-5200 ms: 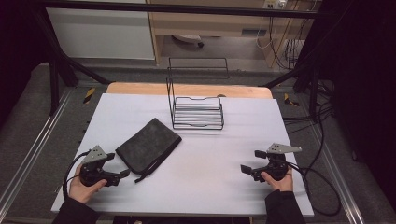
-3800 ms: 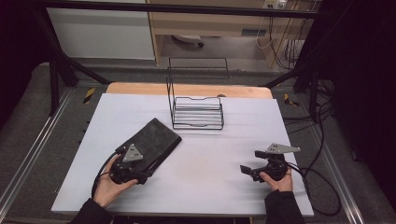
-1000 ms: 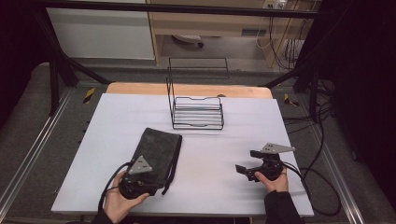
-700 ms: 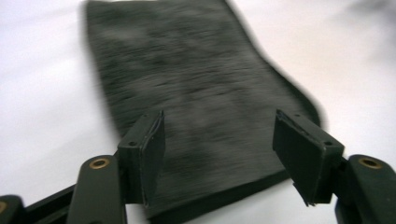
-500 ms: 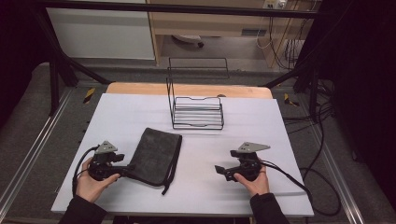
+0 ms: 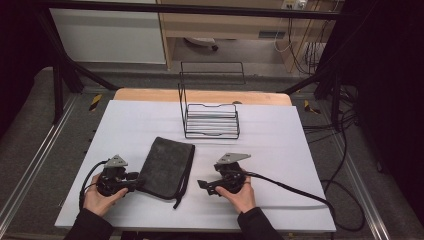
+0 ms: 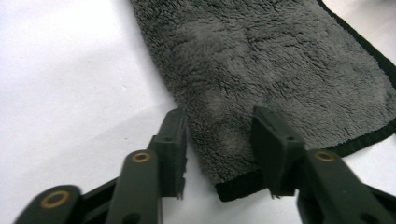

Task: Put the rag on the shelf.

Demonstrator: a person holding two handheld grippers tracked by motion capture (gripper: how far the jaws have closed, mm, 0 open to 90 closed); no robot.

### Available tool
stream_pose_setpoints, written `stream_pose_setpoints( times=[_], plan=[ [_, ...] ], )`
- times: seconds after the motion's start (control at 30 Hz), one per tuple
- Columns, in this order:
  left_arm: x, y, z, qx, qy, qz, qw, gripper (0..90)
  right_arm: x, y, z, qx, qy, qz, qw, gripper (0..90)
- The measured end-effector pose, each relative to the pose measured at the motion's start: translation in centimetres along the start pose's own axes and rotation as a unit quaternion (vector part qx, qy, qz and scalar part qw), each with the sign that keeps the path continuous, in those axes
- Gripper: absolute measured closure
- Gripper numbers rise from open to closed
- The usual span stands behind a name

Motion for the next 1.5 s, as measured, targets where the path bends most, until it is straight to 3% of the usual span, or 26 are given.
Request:
stream_pose_setpoints(
  times=[0.27,0.53,0.73,0.9,1.03,1.2,1.37,1.5],
  plan=[
    [0.4,-0.2,-0.4,-0.001,-0.002,0.004,1.0000,66.4,-2.2,1.6,-3.4,0.002,0.020,-0.023,0.9995,18.0],
    [0.7,-0.2,-0.3,-0.004,-0.007,0.011,0.9999,77.7,-3.2,2.5,-5.4,-0.003,0.005,-0.030,0.9995,22.0],
    [0.8,-0.2,-0.3,-0.002,0.004,0.003,1.0000,79.1,-3.6,2.2,-6.4,-0.006,-0.011,-0.032,0.9994,23.4],
    [0.7,-0.3,-0.4,0.004,0.001,0.008,1.0000,78.9,-4.3,2.2,-6.4,-0.008,-0.003,-0.038,0.9992,32.7],
    [0.7,-0.2,-0.4,0.001,-0.001,0.014,0.9999,79.5,-4.7,2.3,-6.7,-0.011,-0.018,-0.044,0.9988,38.0],
    [0.7,-0.2,-0.3,-0.001,-0.003,0.022,0.9998,82.1,-5.0,2.3,-7.0,-0.005,-0.026,-0.043,0.9987,52.4],
    [0.7,-0.2,-0.3,0.000,-0.006,0.035,0.9994,83.1,-5.4,2.3,-7.1,-0.013,0.001,-0.056,0.9983,68.5],
    [0.7,-0.2,-0.2,0.003,-0.007,0.037,0.9993,83.7,-5.4,2.3,-7.1,-0.014,0.013,-0.059,0.9981,72.9]
  ],
)
Point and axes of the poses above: each handheld gripper's, and its own axes: z roughly backward along the jaws, y roughly out of its top, x roughly to its right, the point moved 10 cm from there along -z, roughly forward along the jaws, and after that the axes turned 15 degrees about -x, right-handed, at the moved point
